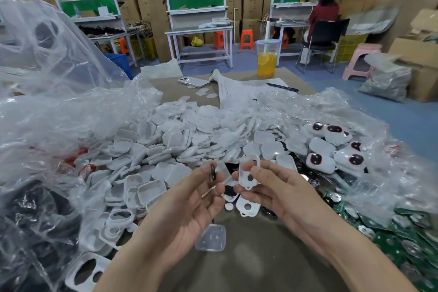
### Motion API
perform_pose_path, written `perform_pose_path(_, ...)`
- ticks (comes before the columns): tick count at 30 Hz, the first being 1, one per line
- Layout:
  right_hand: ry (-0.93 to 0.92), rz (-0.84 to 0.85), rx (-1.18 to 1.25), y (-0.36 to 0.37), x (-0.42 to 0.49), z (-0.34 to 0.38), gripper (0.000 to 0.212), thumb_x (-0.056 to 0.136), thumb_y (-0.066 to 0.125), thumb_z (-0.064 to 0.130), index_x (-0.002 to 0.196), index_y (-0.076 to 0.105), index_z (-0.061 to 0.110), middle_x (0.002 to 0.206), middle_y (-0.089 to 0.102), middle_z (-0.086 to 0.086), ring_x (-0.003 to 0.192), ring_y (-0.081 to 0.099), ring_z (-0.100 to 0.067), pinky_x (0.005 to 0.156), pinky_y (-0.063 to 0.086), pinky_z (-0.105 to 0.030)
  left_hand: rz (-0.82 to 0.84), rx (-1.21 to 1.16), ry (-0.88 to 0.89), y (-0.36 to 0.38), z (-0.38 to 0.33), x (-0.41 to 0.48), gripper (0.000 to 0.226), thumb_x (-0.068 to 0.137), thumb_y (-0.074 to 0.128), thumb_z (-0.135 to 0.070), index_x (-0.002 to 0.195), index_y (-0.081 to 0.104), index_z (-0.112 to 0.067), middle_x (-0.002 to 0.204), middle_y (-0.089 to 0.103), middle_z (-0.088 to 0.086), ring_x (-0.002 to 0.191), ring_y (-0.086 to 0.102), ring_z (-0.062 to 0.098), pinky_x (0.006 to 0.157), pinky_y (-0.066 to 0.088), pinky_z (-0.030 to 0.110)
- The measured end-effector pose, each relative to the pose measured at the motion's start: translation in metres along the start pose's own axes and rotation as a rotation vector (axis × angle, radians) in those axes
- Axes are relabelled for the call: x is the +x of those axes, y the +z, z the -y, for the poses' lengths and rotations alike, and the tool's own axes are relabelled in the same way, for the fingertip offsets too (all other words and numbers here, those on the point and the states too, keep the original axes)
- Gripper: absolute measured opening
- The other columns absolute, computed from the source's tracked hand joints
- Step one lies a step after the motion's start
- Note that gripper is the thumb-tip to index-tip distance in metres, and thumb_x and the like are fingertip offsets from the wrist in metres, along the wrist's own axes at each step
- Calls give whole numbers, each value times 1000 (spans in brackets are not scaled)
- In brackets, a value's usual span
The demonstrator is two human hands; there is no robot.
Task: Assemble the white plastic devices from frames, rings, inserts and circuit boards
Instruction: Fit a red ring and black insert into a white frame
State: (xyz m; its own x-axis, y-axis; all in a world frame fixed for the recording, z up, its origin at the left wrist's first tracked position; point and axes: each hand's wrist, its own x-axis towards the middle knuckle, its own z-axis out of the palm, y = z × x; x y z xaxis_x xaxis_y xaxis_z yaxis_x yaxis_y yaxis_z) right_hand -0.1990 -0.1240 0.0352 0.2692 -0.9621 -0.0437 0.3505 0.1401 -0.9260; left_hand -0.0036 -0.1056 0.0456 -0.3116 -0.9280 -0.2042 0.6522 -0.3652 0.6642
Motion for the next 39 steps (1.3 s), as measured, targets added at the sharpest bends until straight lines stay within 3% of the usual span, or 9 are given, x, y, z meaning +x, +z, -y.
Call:
perform_pose_path(5,32,37,38,-2,0,-2,19,96,60,19,102,77,12,111,75,-15,104,72,-29,82,58,-24,-96,150,145,4,3,4,27,77,72,-12,103,76,-10,99,73,10,75,63,13,69,57,20)
perform_pose_path(11,45,19,30,-2,-1,-2,20,95,61,14,92,81,16,105,76,-17,98,74,-29,79,58,-25,-154,170,224,10,7,2,30,68,70,-4,98,69,-1,85,71,15,72,73,20,71,62,26)
perform_pose_path(18,-2,79,-23,-5,-2,-2,19,86,72,21,104,77,23,111,75,-10,106,72,-29,85,57,-24,-202,550,380,11,16,-1,24,67,79,-34,89,79,-27,89,76,3,83,71,13,72,56,20)
perform_pose_path(23,-69,6,-107,-4,-3,-2,16,88,74,16,98,75,28,106,76,-10,97,74,-32,79,60,-27,-266,647,414,14,17,-3,23,69,77,-40,90,76,-30,90,76,-1,75,67,11,74,57,24)
perform_pose_path(27,-113,-77,-136,-4,-1,-3,15,92,72,12,98,73,26,102,75,-10,92,75,-31,75,60,-26,-283,809,481,13,14,-7,7,84,76,-32,89,72,-32,82,74,-9,72,65,5,66,51,13)
perform_pose_path(30,-180,-192,-138,-7,1,-2,20,93,68,10,110,67,21,97,76,-7,85,76,-27,69,60,-26,-188,1112,504,12,21,-11,15,93,66,-28,95,65,-43,93,73,-16,78,63,0,71,47,12)
perform_pose_path(33,-232,-258,-94,-10,3,2,31,93,64,4,113,65,28,89,75,-2,77,75,-23,69,59,-25,21,1453,509,12,32,-15,12,92,60,-39,101,62,-45,101,66,-25,99,58,-4,80,41,11)
perform_pose_path(36,-230,-251,-49,-12,3,1,33,93,62,0,109,66,29,83,74,0,77,75,-23,73,60,-25,225,1840,682,8,45,-14,15,95,52,-45,102,63,-38,101,62,-24,104,50,-4,93,35,18)
perform_pose_path(39,-188,-218,14,-13,5,-1,32,91,59,-7,107,63,21,76,70,-3,75,74,-24,67,59,-25,250,1905,747,7,43,-11,22,102,46,-45,102,65,-34,101,61,-21,104,50,2,96,36,23)
